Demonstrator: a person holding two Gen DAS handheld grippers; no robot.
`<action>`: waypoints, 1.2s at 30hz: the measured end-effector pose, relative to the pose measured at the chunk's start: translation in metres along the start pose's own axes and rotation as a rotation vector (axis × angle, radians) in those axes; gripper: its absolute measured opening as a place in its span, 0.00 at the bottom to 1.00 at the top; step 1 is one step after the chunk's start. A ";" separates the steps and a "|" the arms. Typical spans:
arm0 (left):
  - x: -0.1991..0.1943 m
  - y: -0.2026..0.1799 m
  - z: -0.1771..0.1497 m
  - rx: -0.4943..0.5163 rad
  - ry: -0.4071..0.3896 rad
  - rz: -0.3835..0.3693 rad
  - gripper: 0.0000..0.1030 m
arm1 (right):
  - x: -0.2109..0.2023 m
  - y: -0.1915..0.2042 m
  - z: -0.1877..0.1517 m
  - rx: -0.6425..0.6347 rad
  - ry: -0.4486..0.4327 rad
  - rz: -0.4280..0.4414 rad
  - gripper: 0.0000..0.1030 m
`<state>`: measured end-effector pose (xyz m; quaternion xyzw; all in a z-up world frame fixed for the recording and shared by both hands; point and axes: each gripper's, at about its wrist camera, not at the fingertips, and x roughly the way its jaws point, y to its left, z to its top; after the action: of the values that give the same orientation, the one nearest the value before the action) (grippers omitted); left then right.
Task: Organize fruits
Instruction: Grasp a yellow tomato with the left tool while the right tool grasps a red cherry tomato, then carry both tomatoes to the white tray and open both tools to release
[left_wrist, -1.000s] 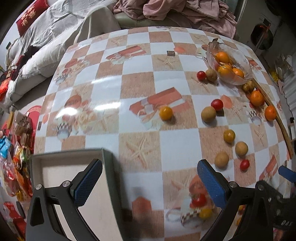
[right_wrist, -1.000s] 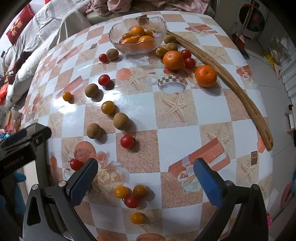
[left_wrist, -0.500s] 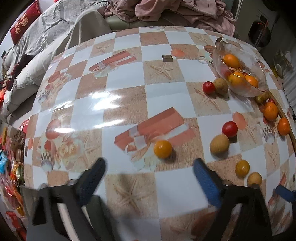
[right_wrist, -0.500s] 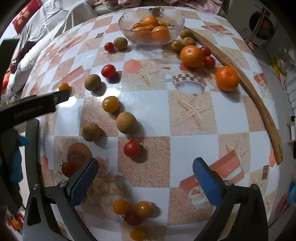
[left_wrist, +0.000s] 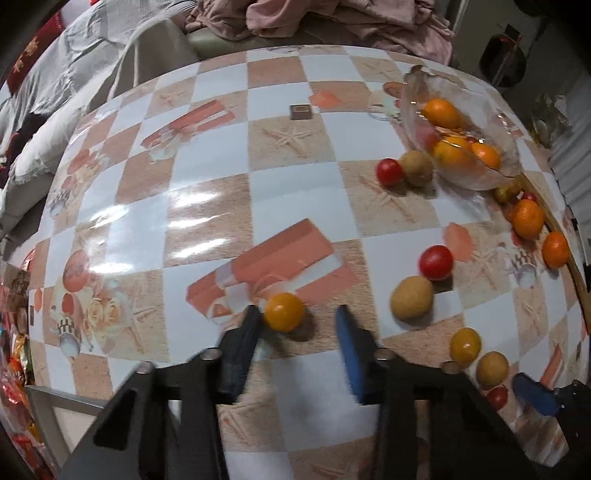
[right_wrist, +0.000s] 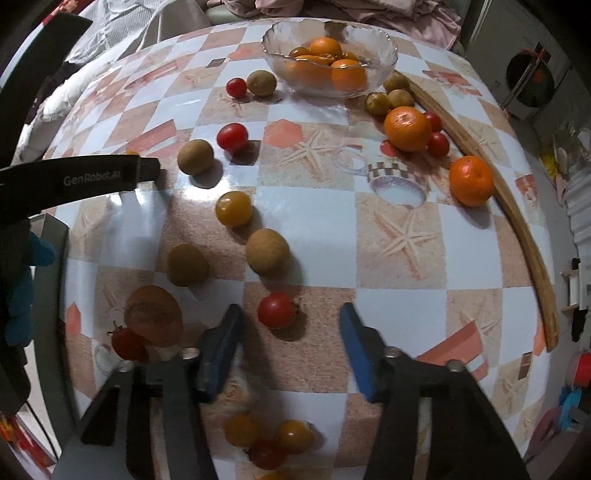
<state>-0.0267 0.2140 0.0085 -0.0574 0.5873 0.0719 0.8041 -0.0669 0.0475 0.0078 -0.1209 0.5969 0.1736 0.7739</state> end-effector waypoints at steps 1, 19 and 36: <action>-0.001 -0.002 -0.001 0.002 -0.001 -0.006 0.23 | -0.001 -0.003 0.000 0.004 0.002 0.017 0.28; -0.070 0.019 -0.048 -0.081 -0.065 -0.083 0.23 | -0.039 -0.027 -0.013 0.081 -0.032 0.208 0.21; -0.120 0.114 -0.134 -0.260 -0.081 0.033 0.23 | -0.068 0.084 0.001 -0.143 -0.040 0.325 0.21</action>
<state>-0.2090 0.2964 0.0812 -0.1487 0.5408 0.1630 0.8117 -0.1166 0.1161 0.0750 -0.0741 0.5794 0.3408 0.7367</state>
